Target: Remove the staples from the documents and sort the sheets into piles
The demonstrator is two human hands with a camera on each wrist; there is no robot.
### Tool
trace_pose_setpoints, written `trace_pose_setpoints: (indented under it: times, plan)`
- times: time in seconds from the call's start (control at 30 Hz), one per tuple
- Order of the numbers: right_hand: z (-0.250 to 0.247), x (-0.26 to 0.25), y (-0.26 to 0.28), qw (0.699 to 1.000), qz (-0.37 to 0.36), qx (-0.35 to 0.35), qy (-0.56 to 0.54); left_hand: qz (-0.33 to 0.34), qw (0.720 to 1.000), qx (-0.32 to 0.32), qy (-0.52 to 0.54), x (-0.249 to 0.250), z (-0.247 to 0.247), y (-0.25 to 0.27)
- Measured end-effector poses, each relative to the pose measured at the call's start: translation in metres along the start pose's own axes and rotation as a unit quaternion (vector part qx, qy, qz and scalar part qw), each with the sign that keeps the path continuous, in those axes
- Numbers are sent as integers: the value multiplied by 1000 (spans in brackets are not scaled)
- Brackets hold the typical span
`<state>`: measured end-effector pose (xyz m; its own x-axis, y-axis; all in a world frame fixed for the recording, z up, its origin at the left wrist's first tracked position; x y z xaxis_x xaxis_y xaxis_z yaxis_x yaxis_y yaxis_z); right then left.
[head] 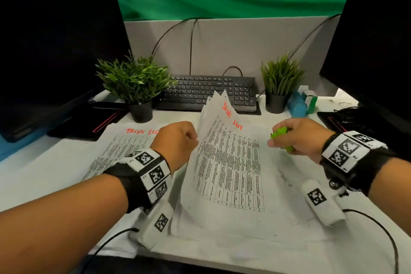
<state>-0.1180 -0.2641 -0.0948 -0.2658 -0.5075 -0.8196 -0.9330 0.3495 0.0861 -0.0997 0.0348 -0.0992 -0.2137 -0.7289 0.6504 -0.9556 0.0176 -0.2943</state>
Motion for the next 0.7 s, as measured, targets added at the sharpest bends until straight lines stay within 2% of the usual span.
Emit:
trace_pose_setpoints:
  times: [0.1, 0.2, 0.3, 0.43, 0.57, 0.63, 0.7]
  plan:
    - [-8, 4, -2, 989, 54, -15, -140, 24, 998, 8, 60, -1, -4, -1]
    - [-16, 2, 3, 985, 55, -41, -160, 24, 989, 25, 145, 2, -13, -4]
    - [-20, 0, 11, 978, 39, -87, -185, -18, 973, 11, 229, 4, -23, -4]
    - [-15, -5, 16, 956, -21, -141, -255, -58, 941, 1, 334, 7, -28, 0]
    - [-14, -21, 18, 930, -107, -97, -337, -91, 918, -17, 385, 14, -38, 2]
    - [-23, -32, 21, 927, -159, -92, -328, -109, 894, -66, 430, 20, -46, 0]
    - [-36, -44, 24, 936, -211, -101, -263, -104, 879, -92, 456, 28, -54, -6]
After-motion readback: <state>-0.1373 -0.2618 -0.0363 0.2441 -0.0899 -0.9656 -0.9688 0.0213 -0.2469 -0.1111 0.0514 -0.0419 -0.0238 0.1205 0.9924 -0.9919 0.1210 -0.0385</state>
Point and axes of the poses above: each hand's wrist, its own y-axis away from the middle knuckle, its own z-axis out of the palm, x = y × z, the point moved 1 cm from there along -y, towards the middle knuckle, and after that the axes turned 9 degrees about x, right-handed, at the moved point
